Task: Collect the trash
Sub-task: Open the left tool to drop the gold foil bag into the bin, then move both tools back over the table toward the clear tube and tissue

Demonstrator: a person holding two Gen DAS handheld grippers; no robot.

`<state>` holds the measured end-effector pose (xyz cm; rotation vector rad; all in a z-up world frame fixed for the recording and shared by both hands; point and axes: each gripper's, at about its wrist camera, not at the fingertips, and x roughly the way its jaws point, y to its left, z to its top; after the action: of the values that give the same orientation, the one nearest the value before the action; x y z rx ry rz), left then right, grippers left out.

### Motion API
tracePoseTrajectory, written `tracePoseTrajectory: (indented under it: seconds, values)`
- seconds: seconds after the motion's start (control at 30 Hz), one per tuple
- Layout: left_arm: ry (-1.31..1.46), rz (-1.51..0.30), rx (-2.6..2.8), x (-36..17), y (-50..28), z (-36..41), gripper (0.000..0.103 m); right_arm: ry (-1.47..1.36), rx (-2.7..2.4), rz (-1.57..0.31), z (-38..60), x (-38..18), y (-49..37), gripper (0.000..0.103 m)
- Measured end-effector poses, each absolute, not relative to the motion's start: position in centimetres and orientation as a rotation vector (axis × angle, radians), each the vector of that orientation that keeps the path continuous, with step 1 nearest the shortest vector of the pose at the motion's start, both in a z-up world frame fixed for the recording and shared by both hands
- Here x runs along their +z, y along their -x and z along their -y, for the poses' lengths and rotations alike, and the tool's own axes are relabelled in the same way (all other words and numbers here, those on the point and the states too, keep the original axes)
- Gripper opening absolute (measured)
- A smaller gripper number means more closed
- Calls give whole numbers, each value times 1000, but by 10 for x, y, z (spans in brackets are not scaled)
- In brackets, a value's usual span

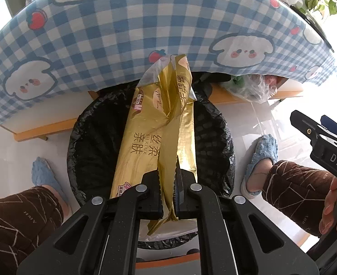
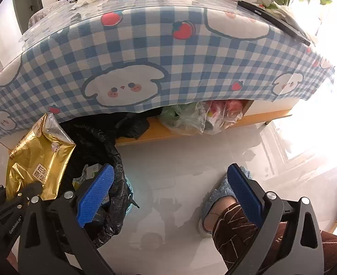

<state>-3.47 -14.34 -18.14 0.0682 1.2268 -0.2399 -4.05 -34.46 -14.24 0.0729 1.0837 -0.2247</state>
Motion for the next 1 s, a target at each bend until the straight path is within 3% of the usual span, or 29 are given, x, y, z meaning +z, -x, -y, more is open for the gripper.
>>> tracePoseTrajectory:
  seconds: [0.1,0.23,0.3,0.47,0.53,0.8,1.0]
  values:
    - [-73,-1218,-238,-179,34,142,11,-96,-229,-1083,346,-142,40,95]
    - [-88,-1211,-230,-178,34,140,37,-91,-234,-1088,344,-142,41,95]
    - [-92,-1201,-226,-176,34,139,39,-86,-239,-1091,343,-143,41,95]
    - [-78,-1173,-197,-166,33,131,58,-61,-231,-1089,335,-140,41,95]
    - [-71,-1162,-194,-161,33,131,71,-53,-224,-1089,332,-139,40,95]
    - [-61,-1085,-192,-129,33,128,91,-77,-206,-1057,327,-121,39,95]
    - [-33,-1049,-188,-108,36,120,97,-82,-176,-1004,324,-90,43,95]
